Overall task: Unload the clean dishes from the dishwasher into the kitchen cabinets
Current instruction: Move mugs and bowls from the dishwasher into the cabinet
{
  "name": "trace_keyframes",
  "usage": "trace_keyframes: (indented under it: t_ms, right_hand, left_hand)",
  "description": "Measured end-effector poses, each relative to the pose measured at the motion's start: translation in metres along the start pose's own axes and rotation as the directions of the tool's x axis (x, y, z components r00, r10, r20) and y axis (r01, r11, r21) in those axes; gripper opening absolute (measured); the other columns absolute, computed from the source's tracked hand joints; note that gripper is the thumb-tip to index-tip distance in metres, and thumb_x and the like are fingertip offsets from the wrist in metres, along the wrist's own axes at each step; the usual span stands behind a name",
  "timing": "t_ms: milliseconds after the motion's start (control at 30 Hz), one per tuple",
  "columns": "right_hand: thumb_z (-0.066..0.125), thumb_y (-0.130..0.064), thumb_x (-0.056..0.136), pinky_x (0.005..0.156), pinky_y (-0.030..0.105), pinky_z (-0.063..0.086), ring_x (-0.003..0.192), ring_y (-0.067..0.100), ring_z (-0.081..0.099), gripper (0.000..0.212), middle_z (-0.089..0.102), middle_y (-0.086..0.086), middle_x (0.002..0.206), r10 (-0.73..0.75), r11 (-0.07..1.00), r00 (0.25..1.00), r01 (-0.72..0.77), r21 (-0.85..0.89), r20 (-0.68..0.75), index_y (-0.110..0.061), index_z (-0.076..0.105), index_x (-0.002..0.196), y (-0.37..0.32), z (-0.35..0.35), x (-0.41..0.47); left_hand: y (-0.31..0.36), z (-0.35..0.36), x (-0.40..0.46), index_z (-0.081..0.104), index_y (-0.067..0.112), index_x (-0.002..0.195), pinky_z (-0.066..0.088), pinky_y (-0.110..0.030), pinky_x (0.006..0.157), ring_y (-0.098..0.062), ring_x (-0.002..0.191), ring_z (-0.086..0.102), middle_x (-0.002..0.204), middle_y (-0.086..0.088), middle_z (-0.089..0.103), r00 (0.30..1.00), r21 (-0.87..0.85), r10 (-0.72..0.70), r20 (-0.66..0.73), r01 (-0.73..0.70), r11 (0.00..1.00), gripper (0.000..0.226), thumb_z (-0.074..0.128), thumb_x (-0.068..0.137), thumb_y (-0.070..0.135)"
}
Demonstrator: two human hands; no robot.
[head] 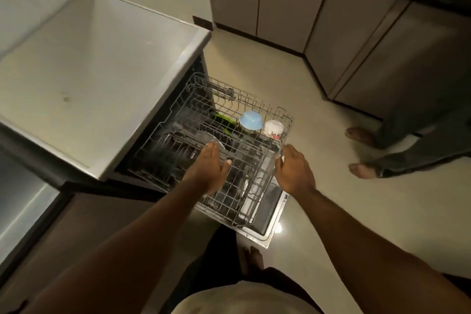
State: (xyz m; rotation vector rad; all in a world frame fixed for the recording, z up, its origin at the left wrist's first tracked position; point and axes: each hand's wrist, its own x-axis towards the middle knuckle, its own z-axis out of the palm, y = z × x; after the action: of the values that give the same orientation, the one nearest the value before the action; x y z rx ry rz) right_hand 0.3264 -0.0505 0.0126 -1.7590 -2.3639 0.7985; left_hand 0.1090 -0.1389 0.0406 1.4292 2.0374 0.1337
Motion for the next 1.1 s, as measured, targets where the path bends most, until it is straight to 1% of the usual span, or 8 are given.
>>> trace_keyframes:
  t_ms: [100,300,633,767,900,967,1033,1100]
  right_hand:
    - [0.042,-0.029,0.101,0.106,0.039,0.040,0.130,0.031,0.046,0.045,0.049,0.013,0.144,0.065,0.998,0.998,-0.065,-0.007,0.011,-0.009,0.043,0.141,0.001,0.012,0.016]
    - [0.043,-0.026,0.100,0.101,0.042,0.044,0.124,0.038,0.049,0.045,0.053,0.020,0.137,0.144,0.989,0.988,-0.145,0.011,0.051,-0.005,0.042,0.140,0.006,0.046,0.061]
    - [0.046,-0.022,0.100,0.106,0.038,0.038,0.130,0.035,0.044,0.046,0.048,0.019,0.141,0.236,0.962,0.971,-0.238,0.138,0.029,0.000,0.043,0.140,0.012,0.088,0.154]
    - [0.049,-0.026,0.099,0.108,0.039,0.038,0.133,0.034,0.041,0.052,0.046,0.019,0.142,0.294,0.942,0.954,-0.299,0.150,0.055,0.001,0.038,0.142,0.029,0.107,0.195]
    - [0.054,-0.030,0.096,0.110,0.044,0.038,0.137,0.035,0.034,0.058,0.038,0.019,0.146,0.348,0.927,0.936,-0.353,0.127,0.059,0.000,0.035,0.142,0.049,0.133,0.227]
    - [0.057,-0.029,0.094,0.115,0.041,0.033,0.141,0.034,0.028,0.061,0.031,0.020,0.150,0.346,0.929,0.937,-0.350,0.117,0.058,-0.001,0.033,0.144,0.056,0.145,0.239]
    - [0.061,-0.028,0.092,0.115,0.040,0.032,0.139,0.033,0.029,0.063,0.032,0.019,0.148,0.343,0.930,0.938,-0.346,0.122,0.046,-0.002,0.034,0.143,0.059,0.155,0.247]
    - [0.063,-0.031,0.090,0.113,0.039,0.034,0.136,0.032,0.033,0.065,0.034,0.019,0.146,0.379,0.916,0.925,-0.378,0.133,0.021,-0.002,0.035,0.142,0.062,0.166,0.255]
  left_hand:
    - [-0.013,0.002,0.034,0.006,0.005,0.155,0.009,-0.038,0.120,-0.027,0.151,0.000,0.163,-0.015,0.004,0.999,-0.014,0.028,0.045,-0.028,1.000,0.072,0.035,0.102,0.045]
    - [-0.024,0.013,0.099,0.003,0.006,0.156,0.013,-0.047,0.123,-0.026,0.151,-0.004,0.164,-0.013,0.000,0.985,0.006,0.020,0.174,-0.021,1.000,0.072,0.032,0.103,0.046]
    - [-0.037,0.035,0.201,0.000,0.005,0.156,0.010,-0.040,0.123,-0.024,0.152,-0.005,0.164,-0.011,-0.005,0.953,0.061,0.046,0.301,-0.067,0.996,0.074,0.034,0.103,0.043]
    - [-0.039,0.051,0.253,0.003,0.004,0.156,0.016,-0.043,0.122,-0.026,0.152,0.001,0.164,-0.012,0.002,0.964,0.070,0.047,0.263,-0.067,0.995,0.078,0.043,0.101,0.042]
    - [-0.037,0.070,0.306,0.023,0.004,0.150,0.036,-0.039,0.110,-0.030,0.138,0.035,0.152,-0.015,0.032,0.989,-0.026,0.052,0.136,-0.049,0.998,0.079,0.066,0.090,0.032]
    - [-0.037,0.079,0.331,0.031,0.007,0.144,0.039,-0.037,0.108,-0.028,0.132,0.041,0.145,-0.014,0.040,0.992,-0.112,0.047,0.114,-0.034,0.993,0.083,0.078,0.079,0.026]
    - [-0.039,0.087,0.351,0.031,0.008,0.144,0.041,-0.040,0.108,-0.028,0.132,0.041,0.144,-0.013,0.039,0.991,-0.130,0.029,0.129,-0.012,0.991,0.095,0.085,0.069,0.030]
    - [-0.038,0.096,0.368,0.026,0.008,0.147,0.040,-0.042,0.109,-0.027,0.134,0.038,0.147,-0.012,0.036,0.988,-0.134,0.002,0.154,0.019,0.991,0.113,0.085,0.058,0.047]
